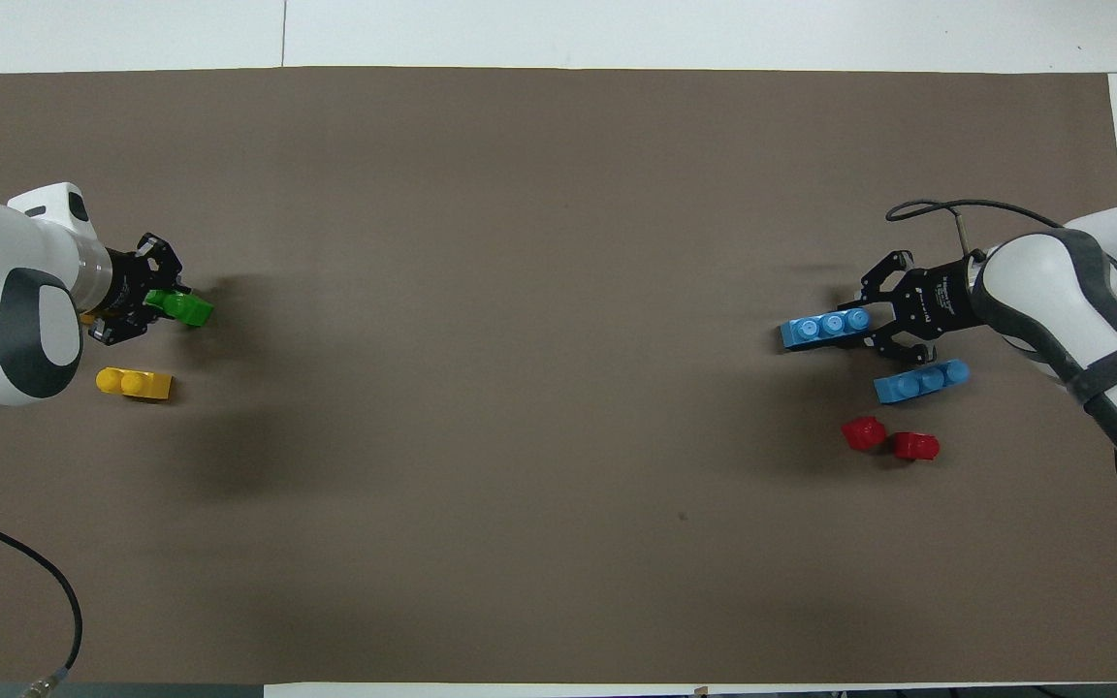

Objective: Remove green block with left arm and hold with right
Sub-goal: 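Lower the green block with the left gripper while the right gripper releases blue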

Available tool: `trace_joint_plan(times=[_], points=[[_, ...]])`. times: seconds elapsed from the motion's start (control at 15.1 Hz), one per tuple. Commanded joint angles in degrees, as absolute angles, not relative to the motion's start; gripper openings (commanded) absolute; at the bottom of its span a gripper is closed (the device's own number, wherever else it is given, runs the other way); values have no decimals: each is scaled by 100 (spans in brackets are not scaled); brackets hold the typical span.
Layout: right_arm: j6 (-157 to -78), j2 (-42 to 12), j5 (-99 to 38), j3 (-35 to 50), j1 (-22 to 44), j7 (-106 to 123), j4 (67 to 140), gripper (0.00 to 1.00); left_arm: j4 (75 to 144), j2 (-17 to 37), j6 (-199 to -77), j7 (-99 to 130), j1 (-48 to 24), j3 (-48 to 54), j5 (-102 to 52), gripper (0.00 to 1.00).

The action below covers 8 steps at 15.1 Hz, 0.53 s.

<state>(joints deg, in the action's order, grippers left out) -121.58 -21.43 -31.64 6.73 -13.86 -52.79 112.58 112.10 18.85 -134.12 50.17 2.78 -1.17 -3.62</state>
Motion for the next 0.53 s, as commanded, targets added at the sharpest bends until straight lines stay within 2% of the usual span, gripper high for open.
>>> trace_joint_plan(times=[0.0, 0.07, 0.13, 0.2, 0.26, 0.46], points=[[-12129, -2162, -3103, 712, -1433, -5229, 11198, 50, 11162, 1986, -13518, 4878, 387, -70, -378, 0], [-12094, -2145, -3059, 712, -1424, -5229, 11189, 75, 11153, 1986, -13500, 4878, 439, -70, -378, 0], [-12085, -2101, -3050, 712, -1398, -5238, 11197, 89, 11145, 1986, -13474, 4808, 448, -70, -378, 3], [-12068, -2048, -3050, 712, -1328, -5256, 11206, 95, 11127, 1986, -13448, 4642, 440, -62, -378, 86], [-11998, -1952, -3041, 712, -1231, -5273, 11215, 95, 11118, 1978, -13412, 4510, 448, -70, -378, 100], [-11839, -1645, -2954, 703, -1117, -5466, 11206, 97, 11040, 1925, -13369, 4412, 422, -70, -378, 100]])
